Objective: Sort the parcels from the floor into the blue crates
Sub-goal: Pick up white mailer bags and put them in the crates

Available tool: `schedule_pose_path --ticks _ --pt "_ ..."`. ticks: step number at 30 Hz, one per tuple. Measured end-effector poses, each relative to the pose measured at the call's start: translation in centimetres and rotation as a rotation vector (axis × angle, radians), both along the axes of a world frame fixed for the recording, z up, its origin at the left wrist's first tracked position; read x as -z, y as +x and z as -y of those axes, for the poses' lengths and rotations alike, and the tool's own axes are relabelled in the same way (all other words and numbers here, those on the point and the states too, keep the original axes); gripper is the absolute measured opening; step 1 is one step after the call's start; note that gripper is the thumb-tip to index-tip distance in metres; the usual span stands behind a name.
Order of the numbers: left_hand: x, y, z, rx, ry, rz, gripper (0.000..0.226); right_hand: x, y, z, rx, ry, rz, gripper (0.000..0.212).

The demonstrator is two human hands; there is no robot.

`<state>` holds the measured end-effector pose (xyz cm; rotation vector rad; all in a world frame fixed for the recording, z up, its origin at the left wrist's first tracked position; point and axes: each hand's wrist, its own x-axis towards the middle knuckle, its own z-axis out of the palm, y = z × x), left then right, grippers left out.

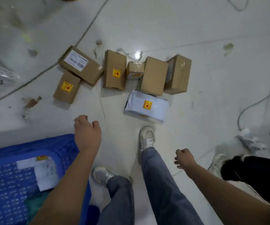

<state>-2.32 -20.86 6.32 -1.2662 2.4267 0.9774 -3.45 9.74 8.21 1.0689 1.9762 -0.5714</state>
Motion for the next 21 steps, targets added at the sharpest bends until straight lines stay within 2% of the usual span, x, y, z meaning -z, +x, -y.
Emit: schedule_pose_path --ticks 4,8,12,15,21 --pt "2.0 -2.3 -4.3 0.136 0.051 0.216 0.038 1.0 -0.8 -3.8 0.098 -0.032 0.058 0.033" --pt "3.2 -5.0 -7.0 0.164 0.117 0.390 0.039 1.7 -3.7 -6.2 0.172 -0.076 0.066 0.016" --pt "4.8 -8.3 -8.3 0.244 0.147 0.464 0.039 3.3 -7.5 -7.4 0.203 -0.135 0.052 0.013" --pt "6.4 -11.1 -8.9 0.191 0.202 0.509 0.042 5.3 -10.3 -7.9 0.217 -0.178 0.031 0.013" --pt "12.3 -14.8 -10.5 0.292 0.323 0.524 0.056 12.5 -15.0 -7.3 0.239 -0.264 -0.002 0.015"
